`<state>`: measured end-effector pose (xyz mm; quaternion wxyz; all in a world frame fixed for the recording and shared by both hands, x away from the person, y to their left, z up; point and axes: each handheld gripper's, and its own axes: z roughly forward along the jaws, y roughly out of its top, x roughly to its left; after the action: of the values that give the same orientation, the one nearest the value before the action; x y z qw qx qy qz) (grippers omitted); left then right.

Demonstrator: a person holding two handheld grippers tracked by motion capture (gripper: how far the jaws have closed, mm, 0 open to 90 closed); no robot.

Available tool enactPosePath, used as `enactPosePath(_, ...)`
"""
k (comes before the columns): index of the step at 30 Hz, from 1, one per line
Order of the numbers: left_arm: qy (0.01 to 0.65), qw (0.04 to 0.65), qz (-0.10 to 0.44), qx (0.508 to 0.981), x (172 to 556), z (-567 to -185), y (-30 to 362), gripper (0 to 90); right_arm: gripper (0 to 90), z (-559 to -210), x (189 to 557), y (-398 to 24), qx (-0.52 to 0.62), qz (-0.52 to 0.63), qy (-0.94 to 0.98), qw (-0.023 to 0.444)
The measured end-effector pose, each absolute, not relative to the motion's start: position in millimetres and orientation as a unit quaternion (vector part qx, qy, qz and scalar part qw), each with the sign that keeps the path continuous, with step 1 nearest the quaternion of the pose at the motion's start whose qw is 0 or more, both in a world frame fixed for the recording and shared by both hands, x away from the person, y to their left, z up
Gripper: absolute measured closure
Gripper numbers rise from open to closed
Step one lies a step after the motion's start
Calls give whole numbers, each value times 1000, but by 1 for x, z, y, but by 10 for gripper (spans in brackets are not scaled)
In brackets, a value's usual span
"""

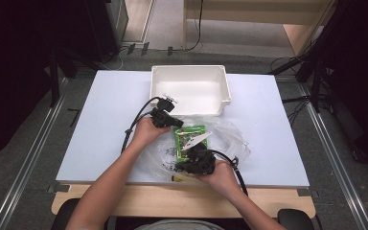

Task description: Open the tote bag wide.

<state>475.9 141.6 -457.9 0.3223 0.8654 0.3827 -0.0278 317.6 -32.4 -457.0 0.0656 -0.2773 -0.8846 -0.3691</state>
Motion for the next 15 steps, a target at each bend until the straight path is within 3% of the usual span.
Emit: enactPosePath(15,390,329,-15,860,478,-457,141,885,900,-466,308,-24,-259,-354,-895,78)
